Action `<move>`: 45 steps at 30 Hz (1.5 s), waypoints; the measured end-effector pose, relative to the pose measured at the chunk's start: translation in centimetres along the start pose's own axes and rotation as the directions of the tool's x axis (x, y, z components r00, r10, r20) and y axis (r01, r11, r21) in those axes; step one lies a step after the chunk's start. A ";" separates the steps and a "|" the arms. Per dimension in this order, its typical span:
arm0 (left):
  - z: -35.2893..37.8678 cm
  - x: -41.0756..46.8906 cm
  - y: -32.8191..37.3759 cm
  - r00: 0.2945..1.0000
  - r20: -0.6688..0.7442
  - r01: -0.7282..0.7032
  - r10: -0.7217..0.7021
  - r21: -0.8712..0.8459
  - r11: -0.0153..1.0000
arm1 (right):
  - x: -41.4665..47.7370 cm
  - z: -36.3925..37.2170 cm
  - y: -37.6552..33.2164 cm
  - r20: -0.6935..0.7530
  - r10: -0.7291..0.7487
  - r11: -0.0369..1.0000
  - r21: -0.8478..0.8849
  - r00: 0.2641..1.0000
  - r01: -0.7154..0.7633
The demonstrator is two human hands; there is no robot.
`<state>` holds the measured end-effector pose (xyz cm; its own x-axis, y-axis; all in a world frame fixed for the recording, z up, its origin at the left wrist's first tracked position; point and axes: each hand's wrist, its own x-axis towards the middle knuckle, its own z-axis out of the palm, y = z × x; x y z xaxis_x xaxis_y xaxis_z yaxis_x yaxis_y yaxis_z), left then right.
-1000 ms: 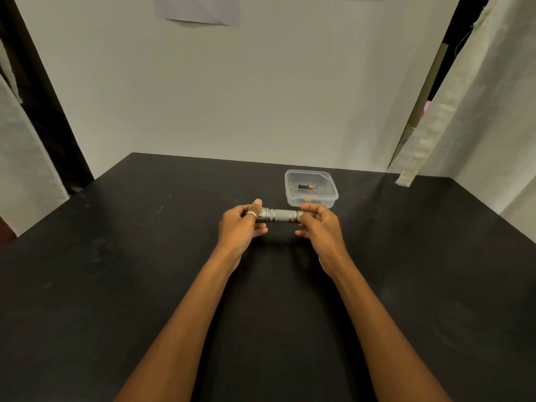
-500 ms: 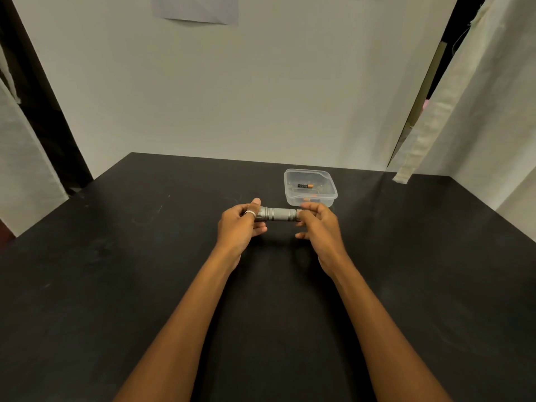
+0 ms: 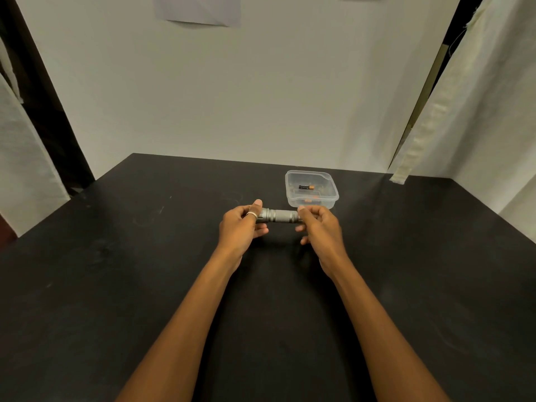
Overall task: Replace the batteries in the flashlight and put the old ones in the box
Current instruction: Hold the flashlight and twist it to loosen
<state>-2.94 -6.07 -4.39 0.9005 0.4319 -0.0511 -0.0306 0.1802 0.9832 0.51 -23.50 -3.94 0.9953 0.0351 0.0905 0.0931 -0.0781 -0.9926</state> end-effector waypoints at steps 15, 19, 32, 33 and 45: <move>0.0 0.1 -0.2 1.000 -0.001 -0.011 0.011 -0.001 1.000 | -0.1 0.0 0.0 -0.015 0.025 0.999 -0.023 1.000 -0.025; 0.0 0.1 -0.2 1.000 -0.001 -0.010 0.010 0.002 1.000 | 0.1 -0.1 0.0 0.020 0.023 1.000 0.010 1.000 -0.023; -0.2 0.2 -0.1 1.000 0.001 0.002 -0.002 -0.032 0.999 | -0.1 -0.8 -0.7 0.036 0.000 0.991 0.133 0.999 -0.005; -0.2 0.2 -0.1 1.000 0.000 0.003 -0.003 -0.037 0.999 | 0.0 -0.9 -0.7 0.030 -0.006 0.988 0.153 1.000 0.001; -0.3 0.1 0.1 1.000 -0.008 0.018 -0.019 -0.083 0.996 | -0.3 -2.2 -0.2 -0.044 -0.168 0.811 -0.575 0.985 0.113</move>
<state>-2.95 -5.74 -4.33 0.8975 0.4353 -0.0710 -0.0503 0.2609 0.9640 0.21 -25.70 -3.55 0.9656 0.0039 0.2599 0.2039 -0.6318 -0.7478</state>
